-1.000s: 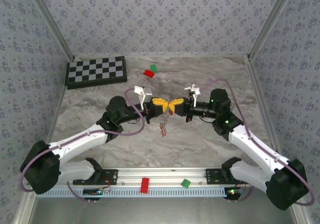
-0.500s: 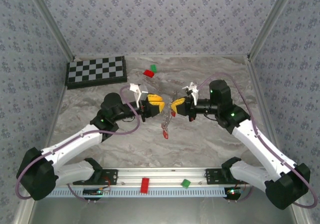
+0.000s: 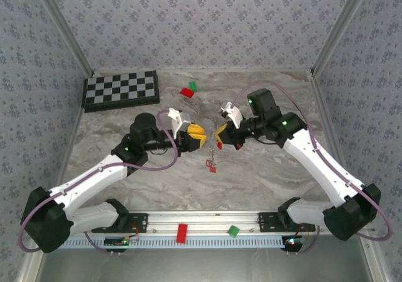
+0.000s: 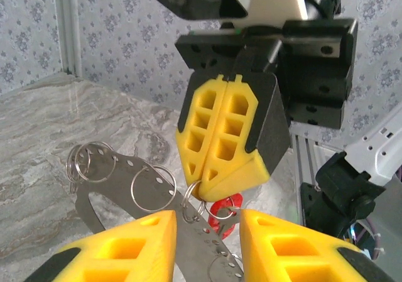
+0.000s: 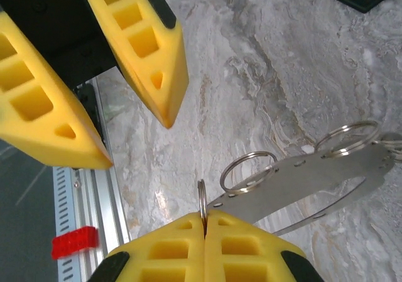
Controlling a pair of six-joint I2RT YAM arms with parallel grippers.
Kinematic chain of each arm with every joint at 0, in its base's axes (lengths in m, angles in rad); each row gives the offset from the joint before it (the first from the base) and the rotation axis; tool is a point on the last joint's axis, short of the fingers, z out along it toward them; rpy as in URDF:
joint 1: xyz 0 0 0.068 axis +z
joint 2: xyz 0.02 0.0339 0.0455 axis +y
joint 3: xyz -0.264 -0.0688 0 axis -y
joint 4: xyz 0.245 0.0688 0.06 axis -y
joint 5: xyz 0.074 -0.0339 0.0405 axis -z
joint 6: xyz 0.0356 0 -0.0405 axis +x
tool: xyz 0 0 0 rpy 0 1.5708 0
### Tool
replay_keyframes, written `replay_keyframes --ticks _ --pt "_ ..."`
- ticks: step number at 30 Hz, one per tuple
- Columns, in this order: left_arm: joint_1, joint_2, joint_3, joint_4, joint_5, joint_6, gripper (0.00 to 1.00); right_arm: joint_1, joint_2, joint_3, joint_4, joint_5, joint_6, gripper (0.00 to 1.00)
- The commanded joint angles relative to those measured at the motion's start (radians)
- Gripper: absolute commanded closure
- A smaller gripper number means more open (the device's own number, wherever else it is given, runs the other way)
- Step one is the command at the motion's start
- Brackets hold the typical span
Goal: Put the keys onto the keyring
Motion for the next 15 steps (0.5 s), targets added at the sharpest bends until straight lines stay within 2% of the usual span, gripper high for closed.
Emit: replay_keyframes --ticks 1,9,15 --pt "0.009 0.021 0.054 -0.069 0.026 0.067 0.68 0.030 0.047 0.094 -0.136 0.050 -0.085 1.00" --pt "0.008 0.061 0.064 -0.128 0.025 0.112 0.67 0.067 0.141 0.193 -0.213 0.080 -0.128 1.00" --pt "0.015 0.075 0.067 -0.125 0.004 0.112 0.67 0.084 0.153 0.205 -0.229 0.075 -0.139 1.00"
